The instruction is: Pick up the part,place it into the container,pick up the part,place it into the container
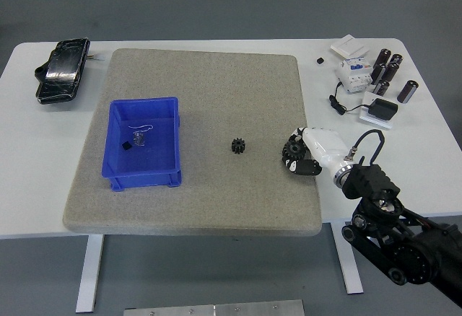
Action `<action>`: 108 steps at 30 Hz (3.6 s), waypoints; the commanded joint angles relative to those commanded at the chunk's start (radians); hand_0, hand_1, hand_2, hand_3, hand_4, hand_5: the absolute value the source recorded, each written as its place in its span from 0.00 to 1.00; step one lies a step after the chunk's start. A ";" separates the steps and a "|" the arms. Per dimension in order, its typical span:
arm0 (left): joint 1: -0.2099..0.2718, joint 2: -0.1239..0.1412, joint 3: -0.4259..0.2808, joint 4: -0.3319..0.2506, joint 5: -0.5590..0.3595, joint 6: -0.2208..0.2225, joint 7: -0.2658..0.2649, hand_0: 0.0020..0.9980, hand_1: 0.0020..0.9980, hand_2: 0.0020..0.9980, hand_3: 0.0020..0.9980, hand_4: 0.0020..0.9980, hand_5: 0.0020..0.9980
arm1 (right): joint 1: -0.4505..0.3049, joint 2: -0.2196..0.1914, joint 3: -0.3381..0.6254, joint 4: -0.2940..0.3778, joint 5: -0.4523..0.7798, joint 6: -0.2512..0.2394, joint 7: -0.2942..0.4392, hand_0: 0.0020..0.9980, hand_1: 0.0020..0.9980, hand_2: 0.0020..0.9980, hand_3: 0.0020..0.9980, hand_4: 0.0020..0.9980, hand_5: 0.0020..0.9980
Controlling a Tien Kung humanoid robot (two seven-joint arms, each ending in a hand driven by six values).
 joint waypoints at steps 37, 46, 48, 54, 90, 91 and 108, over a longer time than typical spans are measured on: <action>0.012 -0.005 0.001 0.000 -0.007 0.001 0.015 0.66 0.60 0.59 0.59 0.68 0.51 | 0.266 0.250 -0.374 0.030 0.275 -0.156 0.066 0.43 0.49 0.50 0.66 0.62 0.09; 0.011 -0.003 0.002 0.000 -0.006 0.000 0.016 0.66 0.60 0.59 0.59 0.68 0.51 | 0.302 0.266 -0.437 0.010 0.328 -0.176 0.085 0.60 0.56 0.56 0.68 0.50 0.20; 0.009 -0.001 0.001 0.000 -0.004 0.000 0.016 0.66 0.60 0.59 0.59 0.68 0.51 | 0.312 0.266 -0.450 0.007 0.328 -0.173 0.083 0.60 0.56 0.56 0.68 0.50 0.20; 0.007 -0.001 0.002 0.000 -0.005 -0.001 0.016 0.66 0.60 0.59 0.59 0.68 0.51 | 0.324 0.266 -0.460 -0.005 0.308 -0.168 0.072 0.67 0.64 0.64 0.69 0.51 0.28; 0.001 0.000 0.014 0.000 -0.012 -0.002 0.013 0.66 0.60 0.59 0.59 0.68 0.51 | 0.302 0.209 -0.263 -0.126 0.231 -0.167 0.063 0.82 0.78 0.79 0.79 0.80 0.43; 0.001 0.000 0.013 0.000 -0.012 -0.002 0.013 0.66 0.60 0.59 0.59 0.68 0.51 | 0.302 0.203 -0.264 -0.135 0.226 -0.161 0.060 0.82 0.78 0.79 0.79 0.80 0.43; 0.002 0.000 0.016 0.000 -0.010 -0.003 0.010 0.66 0.60 0.59 0.59 0.68 0.51 | 0.271 0.144 -0.320 -0.192 0.209 -0.110 0.036 0.65 0.63 0.73 0.77 0.79 0.43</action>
